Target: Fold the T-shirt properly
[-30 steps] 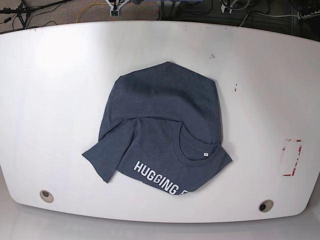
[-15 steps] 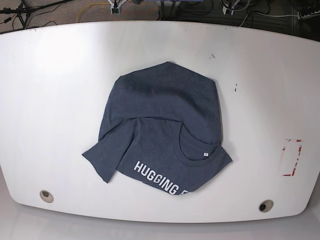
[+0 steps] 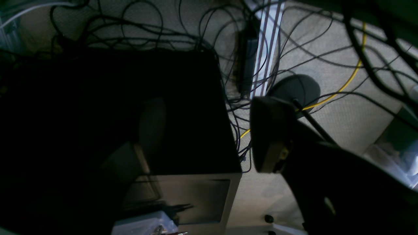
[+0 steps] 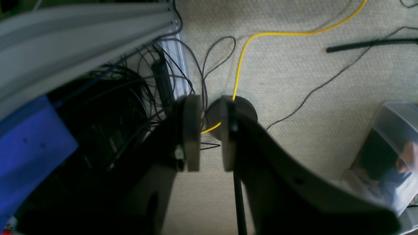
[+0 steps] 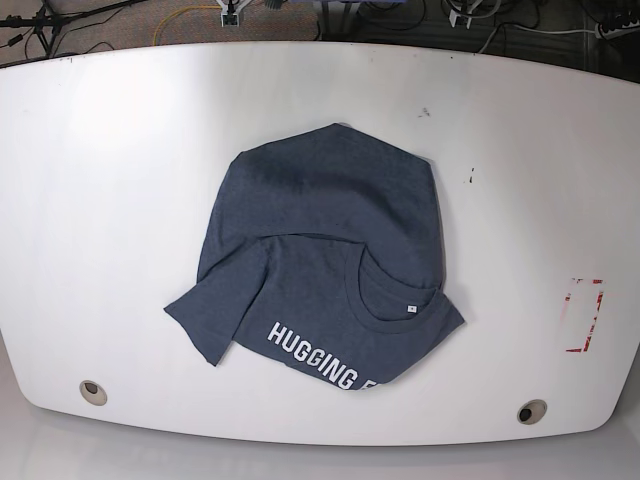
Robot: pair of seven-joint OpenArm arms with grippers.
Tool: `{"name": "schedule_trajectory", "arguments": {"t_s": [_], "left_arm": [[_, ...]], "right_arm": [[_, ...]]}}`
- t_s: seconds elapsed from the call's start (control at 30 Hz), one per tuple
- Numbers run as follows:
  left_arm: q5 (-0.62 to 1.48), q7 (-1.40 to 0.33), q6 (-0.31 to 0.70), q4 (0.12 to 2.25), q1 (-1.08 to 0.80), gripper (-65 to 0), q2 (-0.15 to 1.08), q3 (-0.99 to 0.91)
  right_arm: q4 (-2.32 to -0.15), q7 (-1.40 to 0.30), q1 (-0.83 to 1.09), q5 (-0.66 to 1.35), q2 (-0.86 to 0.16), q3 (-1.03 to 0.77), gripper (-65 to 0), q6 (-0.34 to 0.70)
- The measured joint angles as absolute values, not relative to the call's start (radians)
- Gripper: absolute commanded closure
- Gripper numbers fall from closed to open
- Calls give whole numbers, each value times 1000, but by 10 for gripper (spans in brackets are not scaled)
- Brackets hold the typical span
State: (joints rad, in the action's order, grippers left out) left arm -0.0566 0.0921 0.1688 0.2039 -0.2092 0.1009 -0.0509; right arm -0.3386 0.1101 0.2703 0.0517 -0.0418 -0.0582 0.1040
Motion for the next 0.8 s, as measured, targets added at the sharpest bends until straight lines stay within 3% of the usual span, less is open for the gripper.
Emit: {"name": "schedule_trajectory", "arguments": {"t_s": [0.8], "left_arm": [[-54, 100, 175, 402, -327, -384, 111, -59]], "right_arm": [[-405, 109, 315, 48, -41, -60, -97, 104]]}}
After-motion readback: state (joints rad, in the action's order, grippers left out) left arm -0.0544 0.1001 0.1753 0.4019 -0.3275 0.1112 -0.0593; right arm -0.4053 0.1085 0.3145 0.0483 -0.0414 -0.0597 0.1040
